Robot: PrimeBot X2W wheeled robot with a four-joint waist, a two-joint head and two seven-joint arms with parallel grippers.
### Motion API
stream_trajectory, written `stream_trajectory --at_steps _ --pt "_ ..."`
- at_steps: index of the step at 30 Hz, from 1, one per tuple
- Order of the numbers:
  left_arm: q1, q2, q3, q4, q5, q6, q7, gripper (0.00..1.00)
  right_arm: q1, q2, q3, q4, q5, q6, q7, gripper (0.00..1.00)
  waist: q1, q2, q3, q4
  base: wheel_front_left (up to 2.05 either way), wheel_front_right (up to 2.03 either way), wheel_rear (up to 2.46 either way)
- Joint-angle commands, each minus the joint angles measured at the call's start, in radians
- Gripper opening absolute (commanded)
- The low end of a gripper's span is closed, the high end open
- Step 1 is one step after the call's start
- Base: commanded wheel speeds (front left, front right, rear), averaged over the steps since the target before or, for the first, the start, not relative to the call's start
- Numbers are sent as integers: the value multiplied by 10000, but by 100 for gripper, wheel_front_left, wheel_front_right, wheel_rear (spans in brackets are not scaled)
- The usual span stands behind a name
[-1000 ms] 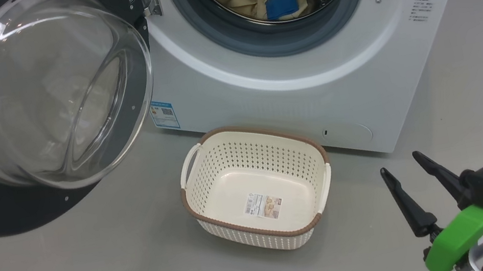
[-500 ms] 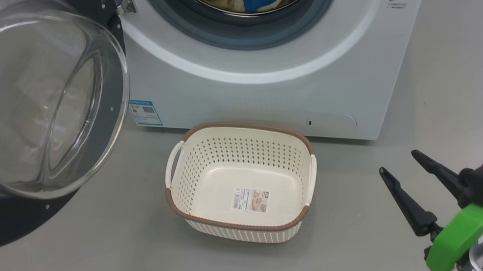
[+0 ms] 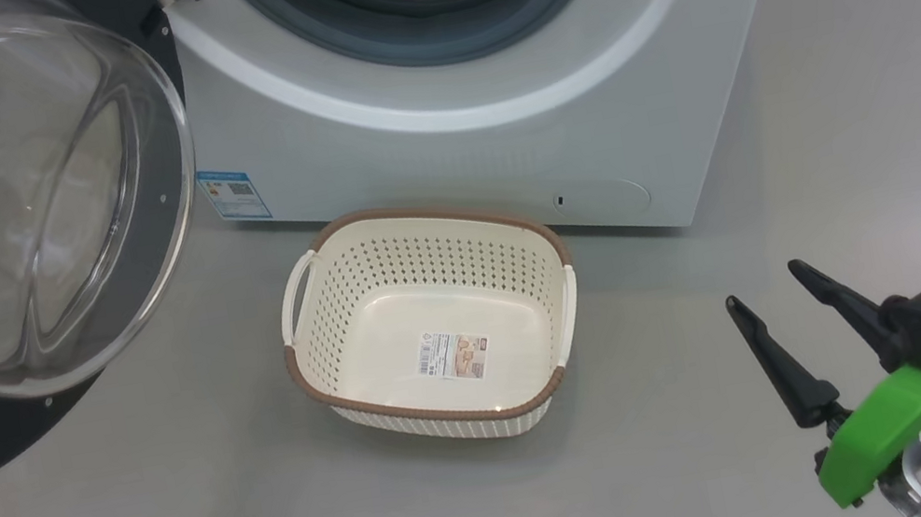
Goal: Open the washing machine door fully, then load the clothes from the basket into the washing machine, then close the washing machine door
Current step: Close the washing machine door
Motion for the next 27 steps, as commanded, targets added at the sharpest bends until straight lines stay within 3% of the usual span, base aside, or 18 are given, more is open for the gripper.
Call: stream_trajectory --at_steps 1,14,27 --pt "-453 632 261 -203 -60 -79 185 0 -499 -255 205 -434 1 -29 43 100 -1 0 61 -59 0 0 0" --pt "-445 480 145 163 -120 -108 973 0 -497 -327 92 -653 -24 -29 228 100 -1 0 132 -131 0 0 0" --pt "315 168 206 -393 -610 -110 2732 0 -527 -263 111 -630 34 -29 238 100 -1 0 87 71 0 0 0"
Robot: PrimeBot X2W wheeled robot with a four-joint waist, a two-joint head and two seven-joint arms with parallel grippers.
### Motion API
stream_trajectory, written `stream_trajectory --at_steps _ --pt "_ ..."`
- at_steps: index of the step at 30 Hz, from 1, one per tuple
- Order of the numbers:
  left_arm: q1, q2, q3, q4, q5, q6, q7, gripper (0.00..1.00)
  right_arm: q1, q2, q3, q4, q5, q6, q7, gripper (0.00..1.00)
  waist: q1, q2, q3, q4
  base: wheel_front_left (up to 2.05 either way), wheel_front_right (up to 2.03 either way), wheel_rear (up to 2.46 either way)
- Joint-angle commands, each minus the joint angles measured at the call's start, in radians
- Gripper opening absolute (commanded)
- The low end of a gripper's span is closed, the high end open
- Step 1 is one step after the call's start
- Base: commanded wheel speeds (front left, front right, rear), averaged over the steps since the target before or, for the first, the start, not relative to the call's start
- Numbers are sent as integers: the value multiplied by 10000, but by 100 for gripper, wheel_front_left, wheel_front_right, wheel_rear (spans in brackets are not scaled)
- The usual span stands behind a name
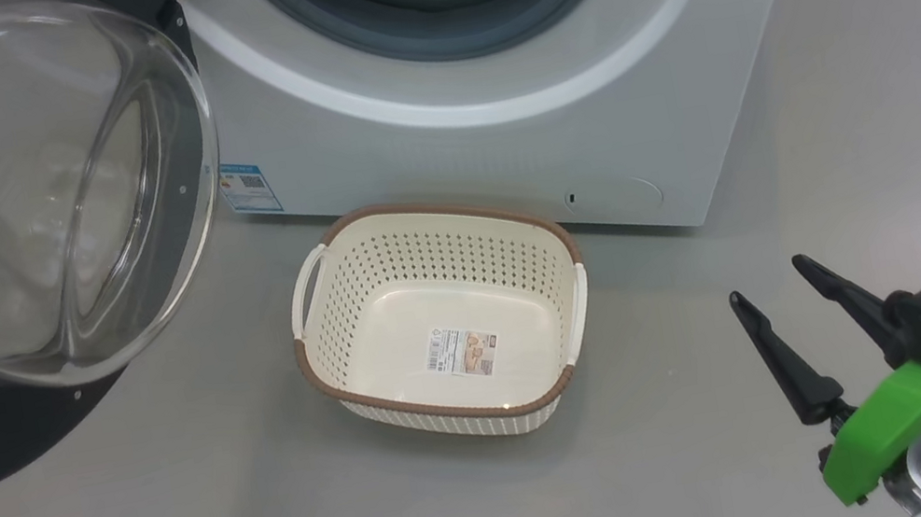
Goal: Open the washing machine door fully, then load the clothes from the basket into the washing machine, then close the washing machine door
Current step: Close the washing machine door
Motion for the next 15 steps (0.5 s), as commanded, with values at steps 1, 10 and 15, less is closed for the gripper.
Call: stream_trajectory --at_steps 1,10,15 --pt "88 219 30 -405 -106 7 435 0 -451 -116 174 -333 35 -29 -11 100 0 -1 -31 12 0 0 0" --pt "735 50 -3 -945 -277 6 1369 0 -424 -78 185 -237 110 -29 -24 100 0 -1 -117 142 0 0 0" --pt "1041 -100 -25 -1303 -476 6 1949 0 -410 -79 221 -184 147 -29 -50 100 0 -1 -233 164 0 0 0"
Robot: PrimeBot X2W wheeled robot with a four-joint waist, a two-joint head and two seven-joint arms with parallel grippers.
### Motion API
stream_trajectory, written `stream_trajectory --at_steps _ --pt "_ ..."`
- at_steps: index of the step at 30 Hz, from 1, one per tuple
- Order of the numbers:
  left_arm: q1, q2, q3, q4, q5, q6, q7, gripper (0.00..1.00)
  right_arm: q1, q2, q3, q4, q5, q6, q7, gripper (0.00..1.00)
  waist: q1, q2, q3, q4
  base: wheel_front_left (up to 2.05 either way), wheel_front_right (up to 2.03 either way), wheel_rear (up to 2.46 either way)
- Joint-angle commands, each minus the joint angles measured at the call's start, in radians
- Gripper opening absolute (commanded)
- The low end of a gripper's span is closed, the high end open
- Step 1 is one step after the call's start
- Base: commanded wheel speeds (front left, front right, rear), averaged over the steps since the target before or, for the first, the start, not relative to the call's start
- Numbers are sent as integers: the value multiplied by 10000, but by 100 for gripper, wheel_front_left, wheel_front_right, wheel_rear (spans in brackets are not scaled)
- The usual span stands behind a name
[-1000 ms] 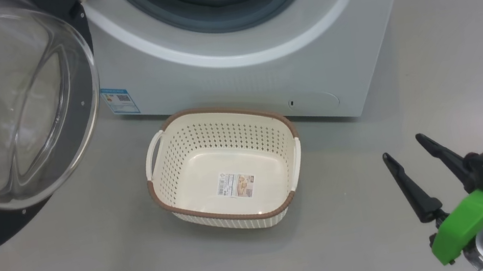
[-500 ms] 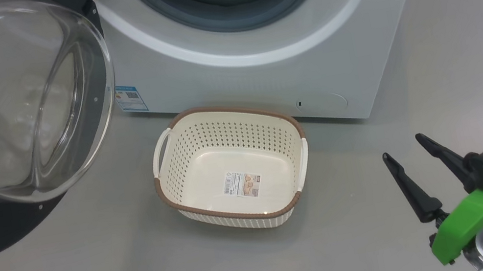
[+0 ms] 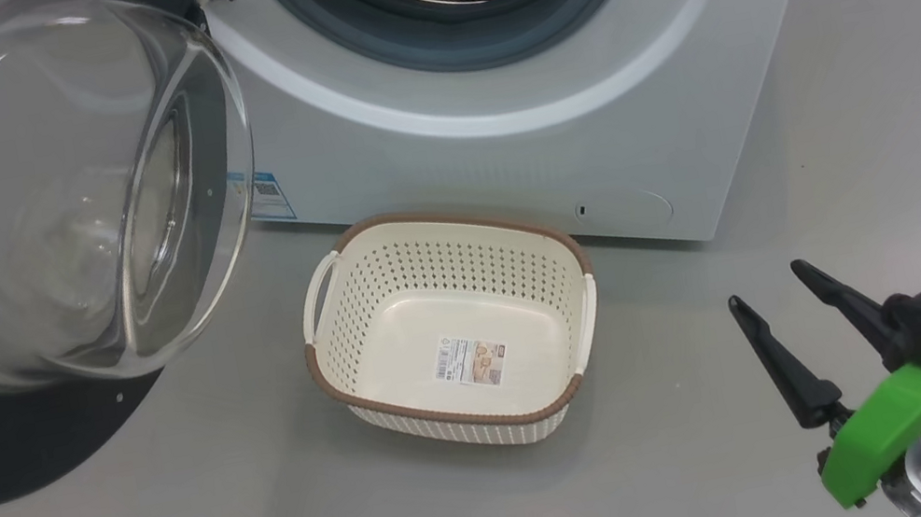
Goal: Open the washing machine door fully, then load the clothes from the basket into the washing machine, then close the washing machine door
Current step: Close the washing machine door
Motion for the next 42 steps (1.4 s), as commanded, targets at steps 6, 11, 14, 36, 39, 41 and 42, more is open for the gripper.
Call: stream_trajectory --at_steps 6,11,14,36,39,41,42 --pt "401 -56 -27 -763 -340 31 881 0 -347 -69 213 -287 61 -29 -54 100 1 0 -121 11 0 0 0" --pt "834 -162 -152 -1255 -359 158 1250 0 -329 -51 246 -277 85 -29 -57 100 1 0 -167 -18 0 0 0" --pt "1035 -264 -218 -1562 -412 159 1484 0 -335 -33 259 -275 99 -29 -61 100 1 0 -163 -52 0 0 0" --pt "2225 -1725 -821 -4685 -1096 120 2732 0 -554 140 305 -186 125 -29 -279 100 1 0 100 -876 0 0 0" --pt "2237 -1934 -931 -5006 -1130 111 2780 0 -630 169 293 -152 123 -29 -337 100 1 0 206 -1114 0 0 0" --pt "2216 -2042 -995 -5137 -1139 103 2818 0 -674 195 294 -127 113 -29 -371 100 1 0 263 -1287 0 0 0" --pt "2194 -2105 -1030 -5190 -1151 97 2844 0 -691 210 299 -113 119 -29 -393 100 1 0 284 -1378 0 0 0"
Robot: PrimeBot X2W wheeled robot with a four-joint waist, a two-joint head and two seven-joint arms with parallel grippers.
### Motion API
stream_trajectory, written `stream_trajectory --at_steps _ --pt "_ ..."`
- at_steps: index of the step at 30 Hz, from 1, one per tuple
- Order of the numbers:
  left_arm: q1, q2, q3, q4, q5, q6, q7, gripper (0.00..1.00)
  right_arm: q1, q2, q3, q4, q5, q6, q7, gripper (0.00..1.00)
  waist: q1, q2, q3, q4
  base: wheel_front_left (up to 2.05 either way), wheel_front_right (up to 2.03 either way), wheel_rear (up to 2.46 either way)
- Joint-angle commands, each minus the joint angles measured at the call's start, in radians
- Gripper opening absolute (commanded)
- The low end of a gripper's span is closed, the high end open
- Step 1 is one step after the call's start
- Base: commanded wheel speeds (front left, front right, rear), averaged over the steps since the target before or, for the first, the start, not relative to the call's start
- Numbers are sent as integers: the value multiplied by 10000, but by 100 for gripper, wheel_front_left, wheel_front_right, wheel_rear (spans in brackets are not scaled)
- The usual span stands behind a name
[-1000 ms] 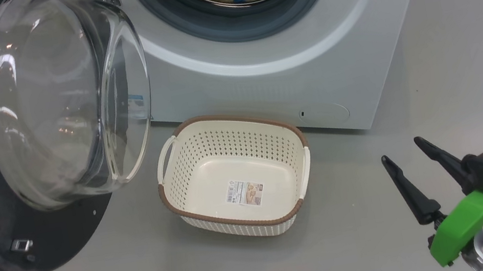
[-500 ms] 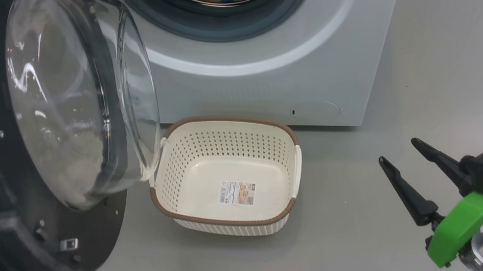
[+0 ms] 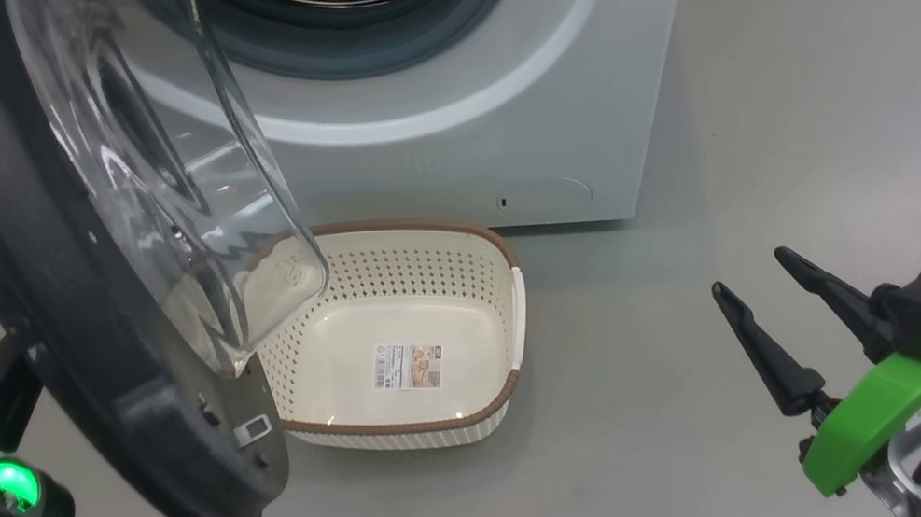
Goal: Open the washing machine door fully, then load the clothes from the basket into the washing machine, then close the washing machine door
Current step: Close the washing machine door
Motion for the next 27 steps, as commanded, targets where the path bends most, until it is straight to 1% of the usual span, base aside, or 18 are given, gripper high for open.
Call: stream_trajectory --at_steps 1,7,12,19,27 --pt "-357 187 217 -531 -55 -82 180 0 -471 -14 208 -284 36 -29 -141 100 -1 0 98 -288 0 0 0" --pt "-463 -220 107 -873 -5 -105 28 0 -519 48 202 -216 36 -29 -231 100 -1 0 157 -771 0 0 0" --pt "-763 -548 19 -878 -20 -120 -57 0 -557 92 126 -206 29 -29 -299 100 -1 0 243 -1231 0 0 0" --pt "-1404 -922 -112 -570 141 -139 -245 0 -597 137 103 -203 63 -29 -379 100 -1 0 386 -1862 0 0 0" --pt "-2069 -1109 -41 -120 425 -151 -393 0 -670 161 142 -135 119 -29 -513 100 -1 0 538 -2618 0 0 0"
